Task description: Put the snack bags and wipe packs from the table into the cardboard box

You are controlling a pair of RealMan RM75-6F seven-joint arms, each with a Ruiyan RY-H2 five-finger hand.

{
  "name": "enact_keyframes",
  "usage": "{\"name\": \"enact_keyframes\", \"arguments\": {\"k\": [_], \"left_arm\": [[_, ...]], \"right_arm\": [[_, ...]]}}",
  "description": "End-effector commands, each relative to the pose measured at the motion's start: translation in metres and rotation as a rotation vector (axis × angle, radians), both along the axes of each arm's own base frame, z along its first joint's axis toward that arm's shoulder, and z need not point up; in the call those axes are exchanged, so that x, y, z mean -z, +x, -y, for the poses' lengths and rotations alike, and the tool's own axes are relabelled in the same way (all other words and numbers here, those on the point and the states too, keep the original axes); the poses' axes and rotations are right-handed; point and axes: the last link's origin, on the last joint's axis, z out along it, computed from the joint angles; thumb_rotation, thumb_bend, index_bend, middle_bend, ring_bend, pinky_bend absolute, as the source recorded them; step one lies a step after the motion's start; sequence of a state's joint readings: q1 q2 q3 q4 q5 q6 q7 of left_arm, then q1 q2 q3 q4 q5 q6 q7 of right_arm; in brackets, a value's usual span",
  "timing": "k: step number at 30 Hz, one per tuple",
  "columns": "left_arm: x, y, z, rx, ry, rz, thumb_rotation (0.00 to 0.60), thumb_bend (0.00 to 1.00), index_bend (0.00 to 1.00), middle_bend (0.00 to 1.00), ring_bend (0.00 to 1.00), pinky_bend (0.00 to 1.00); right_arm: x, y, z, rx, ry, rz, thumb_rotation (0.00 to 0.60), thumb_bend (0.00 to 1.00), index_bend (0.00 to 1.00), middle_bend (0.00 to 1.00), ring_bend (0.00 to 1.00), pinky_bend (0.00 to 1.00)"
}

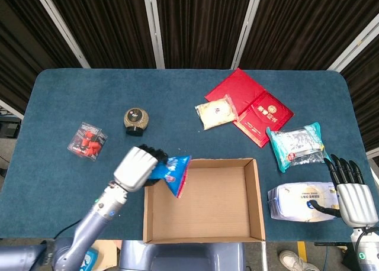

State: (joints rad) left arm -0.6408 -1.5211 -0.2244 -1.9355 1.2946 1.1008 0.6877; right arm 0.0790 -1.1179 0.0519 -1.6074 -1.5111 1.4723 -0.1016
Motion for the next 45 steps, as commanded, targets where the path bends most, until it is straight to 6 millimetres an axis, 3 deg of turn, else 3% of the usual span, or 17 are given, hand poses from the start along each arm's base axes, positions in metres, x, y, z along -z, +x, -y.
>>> {"name": "enact_keyframes", "arguments": {"k": [1,2,4,6,9,17,20,36,45], "left_arm": [[0.023,0.014,0.008,0.019,-0.053,0.017,0.600,0.28,0.55,0.30,0.41,0.46],[0.026,0.017,0.010,0.020,-0.062,0.027,0.600,0.25,0.51,0.24,0.36,0.41],[0.032,0.020,0.014,0.023,-0.081,0.038,0.600,0.14,0.36,0.08,0.15,0.20],[0.035,0.019,0.017,0.011,-0.102,0.025,0.600,0.08,0.22,0.01,0.03,0.07],[0.033,0.018,0.016,-0.004,-0.100,0.020,0.600,0.05,0.15,0.00,0.00,0.00],[0.007,0.010,0.005,-0.056,-0.033,0.044,0.600,0.05,0.16,0.00,0.00,0.00],[-0.012,-0.007,-0.004,-0.094,0.018,0.016,0.600,0.05,0.18,0.00,0.00,0.00],[-0.108,-0.145,-0.050,-0.390,0.206,-0.337,0.600,0.01,0.09,0.00,0.00,0.00],[-0.117,-0.197,-0.063,-0.505,0.153,-0.425,0.600,0.00,0.01,0.00,0.00,0.00]], "right_arm": [[0.000,0.000,0.000,-0.002,0.000,0.000,0.600,0.03,0.00,0.00,0.00,0.00],[0.000,0.000,0.000,-0.003,0.001,0.000,0.600,0.03,0.00,0.00,0.00,0.00],[0.000,0.000,0.000,-0.004,0.002,-0.001,0.600,0.03,0.00,0.00,0.00,0.00],[0.000,0.000,0.000,-0.003,0.003,0.001,0.600,0.03,0.00,0.00,0.00,0.00],[-0.001,0.000,-0.001,-0.003,0.005,-0.001,0.600,0.03,0.00,0.00,0.00,0.00],[0.000,0.000,-0.001,-0.001,0.008,-0.005,0.600,0.03,0.00,0.00,0.00,0.00],[0.000,0.000,-0.001,0.002,0.009,-0.007,0.600,0.03,0.00,0.00,0.00,0.00],[0.002,-0.001,-0.002,0.012,0.016,-0.019,0.600,0.03,0.00,0.00,0.00,0.00],[0.002,0.000,-0.003,0.013,0.016,-0.027,0.600,0.03,0.00,0.00,0.00,0.00]]}}
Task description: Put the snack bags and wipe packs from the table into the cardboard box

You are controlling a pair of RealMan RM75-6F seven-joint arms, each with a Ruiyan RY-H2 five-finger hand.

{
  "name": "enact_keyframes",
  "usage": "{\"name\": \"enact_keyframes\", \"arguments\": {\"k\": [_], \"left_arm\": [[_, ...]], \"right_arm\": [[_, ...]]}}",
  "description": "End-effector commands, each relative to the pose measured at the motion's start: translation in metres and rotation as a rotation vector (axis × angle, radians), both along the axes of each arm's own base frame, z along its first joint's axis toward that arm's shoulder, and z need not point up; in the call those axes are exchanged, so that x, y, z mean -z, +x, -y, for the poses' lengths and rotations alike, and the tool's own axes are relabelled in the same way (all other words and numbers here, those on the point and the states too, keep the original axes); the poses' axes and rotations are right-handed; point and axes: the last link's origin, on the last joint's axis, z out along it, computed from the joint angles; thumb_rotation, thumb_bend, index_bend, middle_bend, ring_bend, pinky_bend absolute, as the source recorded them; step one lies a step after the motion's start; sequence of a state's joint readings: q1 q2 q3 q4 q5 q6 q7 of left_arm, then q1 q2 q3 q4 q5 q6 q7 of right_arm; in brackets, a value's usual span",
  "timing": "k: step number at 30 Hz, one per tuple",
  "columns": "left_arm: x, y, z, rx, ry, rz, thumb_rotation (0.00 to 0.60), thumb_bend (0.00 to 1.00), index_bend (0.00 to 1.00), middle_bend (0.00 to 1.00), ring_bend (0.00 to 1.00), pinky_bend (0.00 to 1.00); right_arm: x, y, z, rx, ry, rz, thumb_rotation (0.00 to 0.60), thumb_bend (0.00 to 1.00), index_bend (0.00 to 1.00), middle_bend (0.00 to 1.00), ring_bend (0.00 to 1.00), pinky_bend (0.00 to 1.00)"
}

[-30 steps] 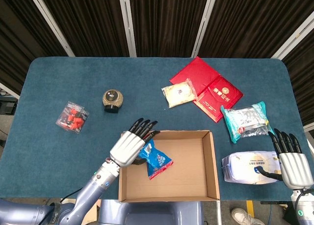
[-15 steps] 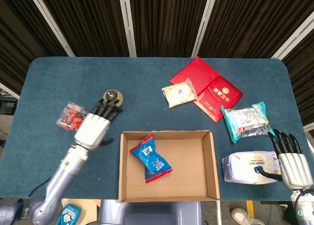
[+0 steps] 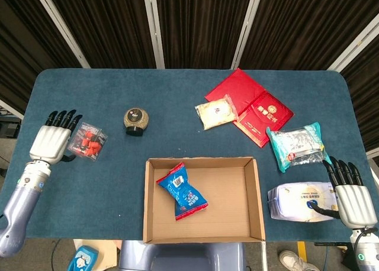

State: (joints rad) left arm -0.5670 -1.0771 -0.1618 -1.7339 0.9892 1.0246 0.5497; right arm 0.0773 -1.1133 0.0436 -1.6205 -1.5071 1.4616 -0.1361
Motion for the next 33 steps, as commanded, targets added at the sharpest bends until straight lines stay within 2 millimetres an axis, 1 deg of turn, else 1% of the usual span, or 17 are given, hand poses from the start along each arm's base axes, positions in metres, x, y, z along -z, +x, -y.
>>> {"name": "enact_keyframes", "arguments": {"k": [1,7,11,19,31,33], "left_arm": [[0.002,-0.021,-0.005,-0.055,-0.034,-0.028,0.600,0.00,0.00,0.00,0.00,0.00],[0.012,-0.038,-0.018,-0.108,-0.065,-0.046,0.600,0.00,0.00,0.00,0.00,0.00],[0.022,-0.043,-0.028,-0.118,-0.081,-0.060,0.600,0.00,0.00,0.00,0.00,0.00],[0.045,-0.045,-0.042,-0.136,-0.126,-0.088,0.600,0.00,0.00,0.00,0.00,0.00],[0.072,-0.033,-0.059,-0.127,-0.142,-0.081,0.600,0.00,0.00,0.00,0.00,0.00],[0.076,-0.032,-0.060,-0.131,-0.150,-0.082,0.600,0.00,0.01,0.00,0.01,0.02]], "right_arm": [[0.000,0.000,0.000,0.003,0.000,0.000,0.600,0.03,0.00,0.00,0.00,0.00],[0.000,-0.001,0.000,0.009,0.004,0.005,0.600,0.03,0.00,0.00,0.00,0.00],[0.000,-0.001,0.000,0.013,0.009,0.009,0.600,0.03,0.00,0.00,0.00,0.00],[-0.001,-0.001,0.000,0.019,0.007,0.014,0.600,0.03,0.00,0.00,0.00,0.00],[-0.001,-0.002,-0.001,0.028,0.013,0.018,0.600,0.03,0.00,0.00,0.00,0.00],[-0.001,-0.002,-0.001,0.029,0.013,0.018,0.600,0.03,0.00,0.00,0.00,0.00]]}}
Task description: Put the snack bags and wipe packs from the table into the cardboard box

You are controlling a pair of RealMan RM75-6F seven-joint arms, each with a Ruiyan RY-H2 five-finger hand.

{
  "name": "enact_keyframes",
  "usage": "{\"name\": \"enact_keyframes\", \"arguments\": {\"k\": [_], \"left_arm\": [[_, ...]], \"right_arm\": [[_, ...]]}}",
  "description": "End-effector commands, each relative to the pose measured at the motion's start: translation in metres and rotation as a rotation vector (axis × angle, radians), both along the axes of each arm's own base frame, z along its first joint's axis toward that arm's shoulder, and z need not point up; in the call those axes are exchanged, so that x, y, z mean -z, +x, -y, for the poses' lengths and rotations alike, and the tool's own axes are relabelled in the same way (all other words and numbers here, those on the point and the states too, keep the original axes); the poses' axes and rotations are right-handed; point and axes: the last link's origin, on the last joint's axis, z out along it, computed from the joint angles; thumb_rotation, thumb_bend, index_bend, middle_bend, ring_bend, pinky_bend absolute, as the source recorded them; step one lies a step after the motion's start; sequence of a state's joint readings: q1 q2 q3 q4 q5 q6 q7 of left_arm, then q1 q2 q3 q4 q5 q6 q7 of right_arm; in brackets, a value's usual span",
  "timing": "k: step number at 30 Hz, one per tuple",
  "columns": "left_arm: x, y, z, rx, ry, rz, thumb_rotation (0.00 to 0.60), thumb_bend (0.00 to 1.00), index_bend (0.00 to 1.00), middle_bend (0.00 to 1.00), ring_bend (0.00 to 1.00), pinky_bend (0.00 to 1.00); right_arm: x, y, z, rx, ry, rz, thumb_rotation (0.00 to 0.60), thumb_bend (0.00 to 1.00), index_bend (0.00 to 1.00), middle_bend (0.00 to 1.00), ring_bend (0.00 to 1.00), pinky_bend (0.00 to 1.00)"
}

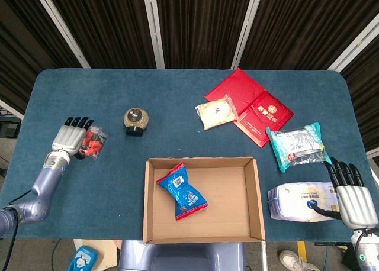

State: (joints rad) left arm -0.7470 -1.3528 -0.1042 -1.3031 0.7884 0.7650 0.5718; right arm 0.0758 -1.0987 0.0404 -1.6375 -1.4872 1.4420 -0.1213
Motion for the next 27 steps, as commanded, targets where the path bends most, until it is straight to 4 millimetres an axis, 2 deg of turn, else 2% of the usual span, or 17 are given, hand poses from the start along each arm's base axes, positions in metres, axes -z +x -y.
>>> {"name": "enact_keyframes", "arguments": {"k": [1,3,6,7,9,12,19,22,27], "left_arm": [[0.006,0.001,-0.002,-0.006,-0.010,-0.006,0.600,0.01,0.04,0.01,0.04,0.06],[0.009,0.001,-0.002,-0.007,-0.006,-0.014,0.600,0.08,0.15,0.09,0.15,0.18],[0.009,0.002,-0.002,-0.011,0.002,-0.017,0.600,0.32,0.39,0.33,0.36,0.33],[0.008,0.002,-0.002,-0.012,0.011,-0.015,0.600,0.40,0.46,0.39,0.41,0.37],[0.006,0.003,-0.002,-0.007,0.039,-0.007,0.600,0.48,0.52,0.45,0.46,0.40],[0.001,0.005,-0.001,0.004,0.074,0.013,0.600,0.53,0.56,0.48,0.49,0.43],[-0.018,0.020,-0.002,0.063,0.143,0.088,0.600,0.54,0.57,0.50,0.50,0.43],[-0.028,0.036,-0.002,0.103,0.166,0.135,0.600,0.54,0.57,0.49,0.50,0.43],[-0.037,0.078,0.006,0.187,0.153,0.239,0.600,0.54,0.57,0.50,0.50,0.43]], "right_arm": [[0.000,0.000,0.000,0.000,-0.001,0.000,0.600,0.03,0.00,0.00,0.00,0.00],[-0.001,0.000,0.000,-0.001,-0.001,0.000,0.600,0.03,0.00,0.00,0.00,0.00],[-0.001,0.000,-0.001,-0.001,-0.002,0.002,0.600,0.03,0.00,0.00,0.00,0.00],[-0.001,0.000,-0.001,-0.001,-0.002,0.002,0.600,0.03,0.00,0.00,0.00,0.00],[-0.001,0.000,-0.001,-0.001,-0.003,0.003,0.600,0.03,0.00,0.00,0.00,0.00],[-0.001,0.000,-0.001,-0.001,-0.003,0.003,0.600,0.03,0.00,0.00,0.00,0.00],[-0.001,0.000,0.000,0.001,-0.004,0.003,0.600,0.03,0.00,0.00,0.00,0.00],[-0.001,0.000,-0.001,0.003,-0.004,0.001,0.600,0.03,0.00,0.00,0.00,0.00],[-0.001,0.000,0.000,0.003,-0.003,-0.003,0.600,0.03,0.00,0.00,0.00,0.00]]}}
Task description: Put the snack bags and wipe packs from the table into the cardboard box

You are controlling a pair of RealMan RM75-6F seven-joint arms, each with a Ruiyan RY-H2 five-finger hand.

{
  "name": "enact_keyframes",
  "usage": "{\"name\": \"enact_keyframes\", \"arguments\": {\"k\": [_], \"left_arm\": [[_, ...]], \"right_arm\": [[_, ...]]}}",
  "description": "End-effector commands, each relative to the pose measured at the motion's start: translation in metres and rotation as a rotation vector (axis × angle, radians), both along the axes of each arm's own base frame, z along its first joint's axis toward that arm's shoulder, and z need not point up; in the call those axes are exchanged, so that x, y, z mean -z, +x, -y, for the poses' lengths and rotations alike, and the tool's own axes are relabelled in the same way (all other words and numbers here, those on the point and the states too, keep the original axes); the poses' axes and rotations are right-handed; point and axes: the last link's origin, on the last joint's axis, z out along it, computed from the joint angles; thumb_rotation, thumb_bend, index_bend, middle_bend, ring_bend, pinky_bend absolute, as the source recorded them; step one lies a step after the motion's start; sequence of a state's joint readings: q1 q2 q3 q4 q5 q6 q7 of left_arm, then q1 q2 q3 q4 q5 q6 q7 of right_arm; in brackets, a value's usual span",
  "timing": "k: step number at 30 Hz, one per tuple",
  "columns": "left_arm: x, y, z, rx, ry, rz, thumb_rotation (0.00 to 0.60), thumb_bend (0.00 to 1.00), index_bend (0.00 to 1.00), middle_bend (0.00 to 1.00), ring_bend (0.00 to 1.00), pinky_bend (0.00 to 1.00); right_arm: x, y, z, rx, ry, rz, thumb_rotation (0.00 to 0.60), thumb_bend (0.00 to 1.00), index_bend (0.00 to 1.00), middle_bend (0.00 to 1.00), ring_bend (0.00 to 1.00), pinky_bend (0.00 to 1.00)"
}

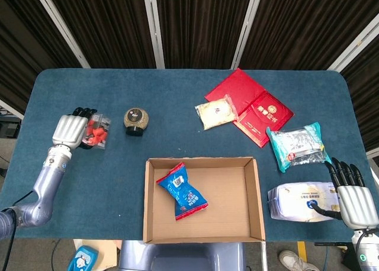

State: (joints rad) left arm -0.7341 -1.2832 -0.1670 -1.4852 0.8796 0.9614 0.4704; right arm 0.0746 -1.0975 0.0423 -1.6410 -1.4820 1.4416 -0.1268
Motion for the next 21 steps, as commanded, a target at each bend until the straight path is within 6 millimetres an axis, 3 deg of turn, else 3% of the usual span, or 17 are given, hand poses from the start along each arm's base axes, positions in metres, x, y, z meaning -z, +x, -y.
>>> {"name": "enact_keyframes", "arguments": {"k": [1,8,16,21], "left_arm": [[-0.011,0.041,0.007,0.098,-0.004,0.085,0.600,0.54,0.57,0.50,0.50,0.43],[0.003,0.114,0.043,0.283,-0.125,0.213,0.600,0.53,0.57,0.50,0.50,0.43],[0.039,0.184,0.093,0.474,-0.296,0.325,0.600,0.51,0.57,0.49,0.50,0.43],[0.063,0.203,0.113,0.514,-0.357,0.344,0.600,0.42,0.53,0.42,0.43,0.40]], "right_arm": [[0.000,0.000,0.000,-0.003,-0.001,0.000,0.600,0.03,0.00,0.00,0.00,0.00],[0.000,0.000,0.000,-0.005,0.000,0.000,0.600,0.03,0.00,0.00,0.00,0.00],[0.000,0.000,0.000,-0.006,-0.003,0.001,0.600,0.03,0.00,0.00,0.00,0.00],[-0.001,0.000,0.000,-0.004,-0.003,0.003,0.600,0.03,0.00,0.00,0.00,0.00]]}}
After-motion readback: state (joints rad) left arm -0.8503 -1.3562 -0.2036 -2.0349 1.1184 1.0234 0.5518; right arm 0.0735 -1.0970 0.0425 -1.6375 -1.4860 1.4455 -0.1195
